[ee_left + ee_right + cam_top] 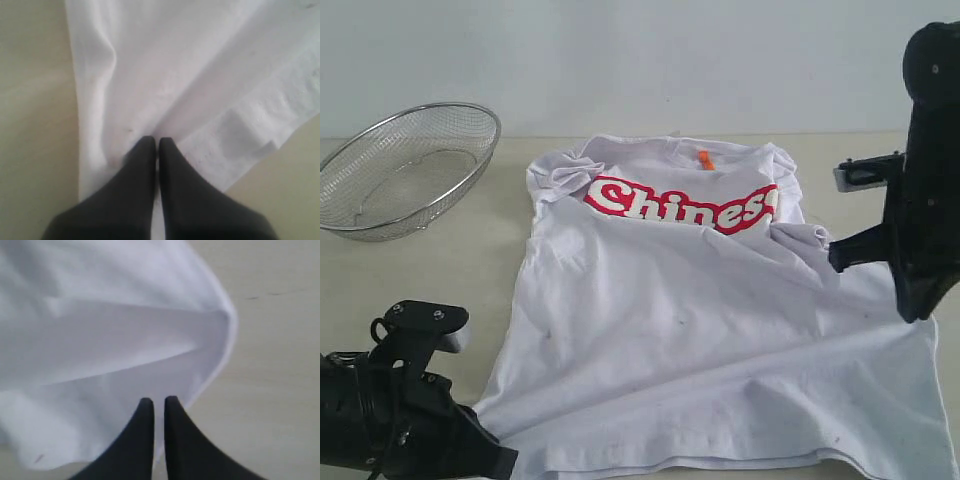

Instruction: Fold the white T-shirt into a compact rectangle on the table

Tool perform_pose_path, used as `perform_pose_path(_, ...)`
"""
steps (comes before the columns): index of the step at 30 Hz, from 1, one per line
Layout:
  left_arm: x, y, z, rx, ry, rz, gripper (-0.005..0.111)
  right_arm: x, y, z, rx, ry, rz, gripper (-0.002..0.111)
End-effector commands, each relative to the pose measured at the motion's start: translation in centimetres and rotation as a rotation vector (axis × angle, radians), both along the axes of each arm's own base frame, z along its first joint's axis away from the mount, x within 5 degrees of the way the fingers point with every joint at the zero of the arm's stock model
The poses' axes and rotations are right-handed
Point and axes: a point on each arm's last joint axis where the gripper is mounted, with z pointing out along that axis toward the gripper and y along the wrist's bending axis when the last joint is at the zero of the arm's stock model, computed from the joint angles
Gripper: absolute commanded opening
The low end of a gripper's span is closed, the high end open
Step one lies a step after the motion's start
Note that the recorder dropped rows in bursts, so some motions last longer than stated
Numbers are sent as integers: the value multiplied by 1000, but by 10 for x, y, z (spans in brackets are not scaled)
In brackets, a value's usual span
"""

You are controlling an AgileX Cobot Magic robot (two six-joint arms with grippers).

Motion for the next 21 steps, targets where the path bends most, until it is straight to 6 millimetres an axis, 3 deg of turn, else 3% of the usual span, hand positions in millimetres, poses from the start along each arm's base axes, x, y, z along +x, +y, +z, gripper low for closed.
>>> perform_pose_path(1, -19, 13, -18, 87, 76, -23, 5, -1, 23, 7, 185, -10, 75, 0)
perform_pose_path(6, -27, 17, -21, 97, 105, -25, 5, -5, 59, 3, 144, -30, 199, 0)
perform_pose_path(11, -31, 16, -22, 78, 126, -35, 5, -19, 83, -17, 119, -46, 272, 0)
perform_pose_path(21, -39, 18, -23, 65, 160, -44, 5, -49, 77, -53, 63, -3, 238, 0)
